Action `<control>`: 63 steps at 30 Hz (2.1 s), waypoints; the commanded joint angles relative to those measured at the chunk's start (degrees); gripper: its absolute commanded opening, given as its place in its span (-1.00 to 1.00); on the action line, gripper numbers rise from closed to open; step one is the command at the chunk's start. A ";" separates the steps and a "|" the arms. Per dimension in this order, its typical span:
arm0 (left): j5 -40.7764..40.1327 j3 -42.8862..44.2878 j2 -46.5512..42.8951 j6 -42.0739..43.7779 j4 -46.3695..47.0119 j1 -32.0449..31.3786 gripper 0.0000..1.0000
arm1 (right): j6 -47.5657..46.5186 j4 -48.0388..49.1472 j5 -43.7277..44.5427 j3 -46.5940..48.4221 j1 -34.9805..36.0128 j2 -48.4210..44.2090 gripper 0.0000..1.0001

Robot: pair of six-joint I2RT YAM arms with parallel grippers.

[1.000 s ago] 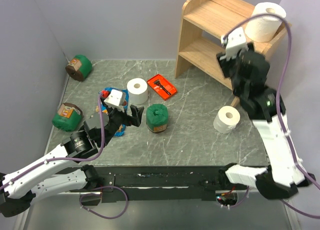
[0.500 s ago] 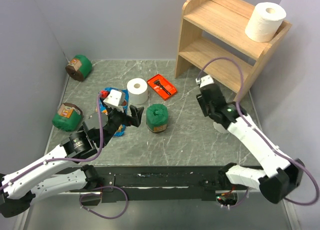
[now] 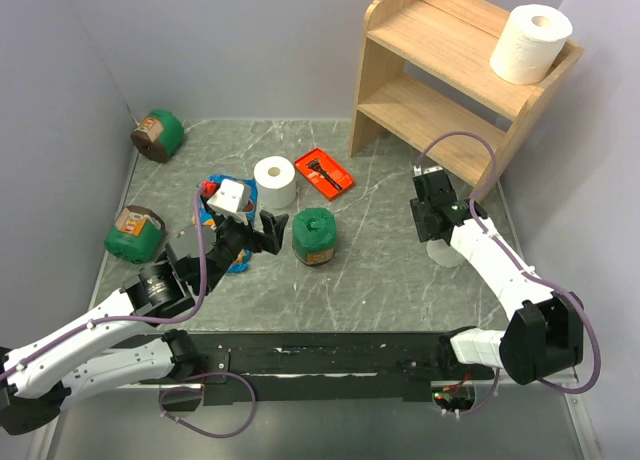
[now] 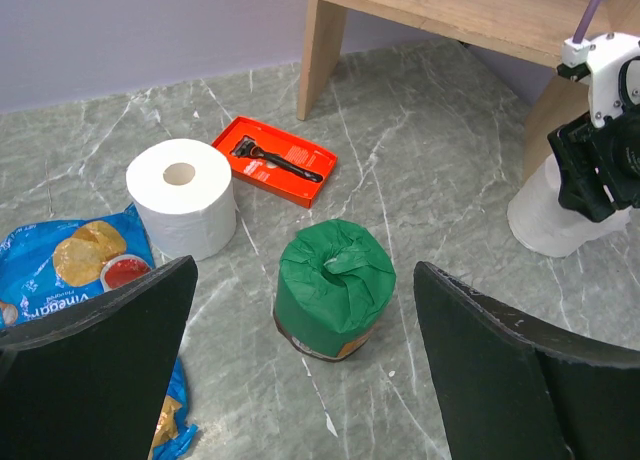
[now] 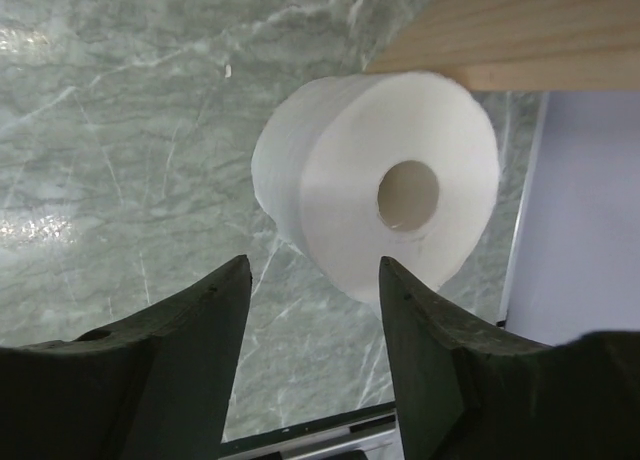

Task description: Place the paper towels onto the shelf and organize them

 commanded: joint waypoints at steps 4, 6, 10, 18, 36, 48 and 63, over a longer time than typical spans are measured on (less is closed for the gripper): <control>0.69 0.82 -0.06 0.39 1.65 -0.16 0.93 | -0.02 5.34 -5.48 -3.11 -4.13 -2.00 0.31; 0.78 0.91 0.03 0.39 1.65 -0.16 0.93 | -0.63 6.05 -5.66 -3.38 -5.19 -1.92 0.32; 0.78 1.00 0.29 0.48 1.56 -0.16 0.93 | -1.16 6.58 -7.42 -3.46 -6.60 -1.74 0.35; 0.34 0.82 0.46 0.65 1.57 -0.16 0.93 | -2.57 8.68 -8.47 -3.73 -8.27 -0.51 0.39; 0.34 0.82 0.73 0.56 1.57 -0.16 0.93 | -2.39 10.44 -11.37 -3.99 -11.43 4.50 0.39; 0.34 0.82 0.11 0.56 1.57 -0.16 0.93 | -3.53 10.36 -16.20 -3.99 -11.96 5.65 0.06; 0.86 0.91 0.38 0.39 1.74 -0.16 0.93 | -7.49 9.65 -24.74 -1.36 -4.50 -1.38 -0.31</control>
